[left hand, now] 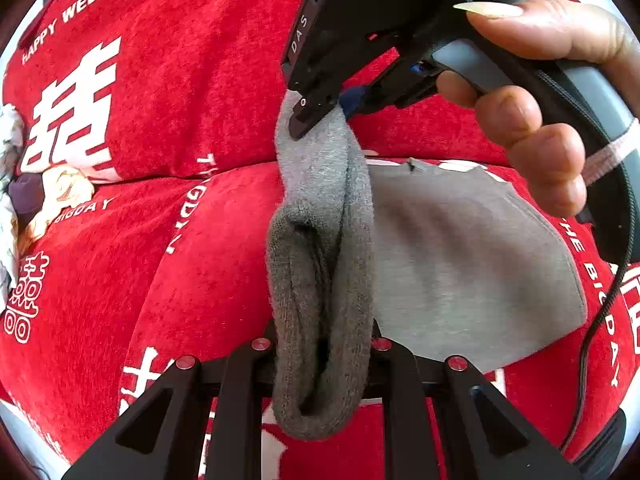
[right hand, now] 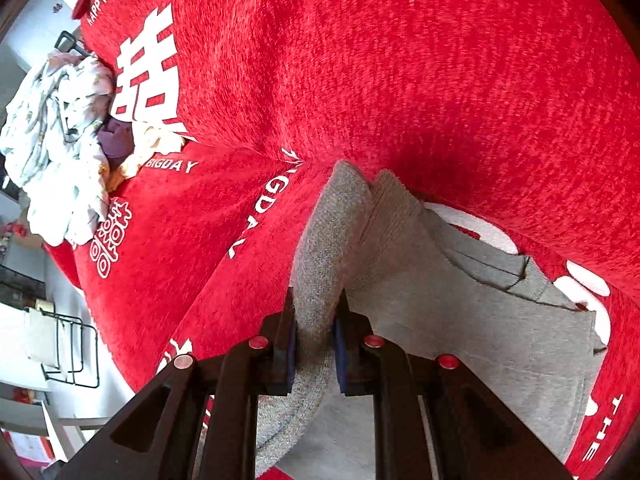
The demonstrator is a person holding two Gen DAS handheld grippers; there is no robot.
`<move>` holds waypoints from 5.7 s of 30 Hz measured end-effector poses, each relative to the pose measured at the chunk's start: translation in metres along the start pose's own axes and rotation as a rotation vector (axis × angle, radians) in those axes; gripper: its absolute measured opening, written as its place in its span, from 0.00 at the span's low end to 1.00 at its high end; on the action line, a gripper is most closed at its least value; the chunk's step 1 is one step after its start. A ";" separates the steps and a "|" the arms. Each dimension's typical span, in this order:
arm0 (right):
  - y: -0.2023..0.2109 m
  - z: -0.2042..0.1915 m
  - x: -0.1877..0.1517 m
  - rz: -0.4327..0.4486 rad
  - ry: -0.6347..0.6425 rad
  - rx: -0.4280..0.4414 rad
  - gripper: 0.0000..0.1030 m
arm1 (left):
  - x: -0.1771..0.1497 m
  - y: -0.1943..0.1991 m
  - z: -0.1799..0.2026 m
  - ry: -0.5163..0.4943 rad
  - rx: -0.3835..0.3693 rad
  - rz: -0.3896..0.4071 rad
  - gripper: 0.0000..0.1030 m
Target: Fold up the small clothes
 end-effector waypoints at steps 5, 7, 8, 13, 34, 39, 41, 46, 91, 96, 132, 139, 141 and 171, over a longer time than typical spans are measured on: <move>0.012 0.013 -0.006 0.009 0.010 0.030 0.16 | 0.003 0.004 0.019 -0.039 0.011 -0.005 0.17; 0.017 0.020 -0.010 0.015 0.015 0.038 0.16 | 0.004 0.005 0.029 -0.055 0.015 -0.006 0.17; 0.021 0.025 -0.012 0.019 0.015 0.044 0.16 | 0.005 0.006 0.035 -0.065 0.017 -0.006 0.17; 0.035 0.046 -0.019 0.033 0.012 0.053 0.16 | 0.010 0.010 0.060 -0.096 0.011 -0.006 0.17; 0.090 0.125 -0.053 0.096 0.016 0.061 0.16 | 0.027 0.026 0.165 -0.247 -0.007 0.016 0.17; 0.096 0.143 -0.063 0.099 0.025 0.055 0.16 | 0.027 0.019 0.194 -0.286 -0.011 -0.003 0.17; 0.097 0.150 -0.066 0.099 0.025 0.056 0.16 | 0.026 0.015 0.205 -0.303 -0.008 -0.011 0.17; 0.098 0.174 -0.078 0.101 0.010 0.068 0.16 | 0.021 0.002 0.228 -0.349 0.000 -0.026 0.17; 0.064 0.263 -0.148 0.228 -0.314 0.134 0.49 | 0.007 -0.059 0.133 -0.024 -0.111 -0.145 0.80; 0.110 0.237 -0.173 0.292 -0.251 0.061 0.50 | 0.004 -0.044 0.127 0.006 -0.136 -0.118 0.80; 0.126 0.233 -0.225 0.327 -0.386 0.001 0.79 | 0.026 -0.079 0.106 0.121 -0.387 -0.316 0.97; 0.093 0.245 -0.214 0.262 -0.410 0.004 0.79 | 0.023 -0.106 0.114 0.153 -0.429 -0.368 0.97; 0.082 0.248 -0.211 0.243 -0.431 0.029 0.79 | 0.022 -0.112 0.115 0.166 -0.457 -0.380 0.97; 0.063 0.195 -0.177 0.267 -0.245 -0.103 0.40 | 0.042 -0.087 0.152 -0.108 -0.243 -0.194 0.44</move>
Point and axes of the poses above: each gripper's, at about its wrist camera, not at the fingertips, and y roughly against the way its jaws point, z to its right, x to its top, the point moved 9 cm from there along -y, roughly the way its jaws point, and after that the axes turned 2 degrees about -z, right-handed, at the moved point
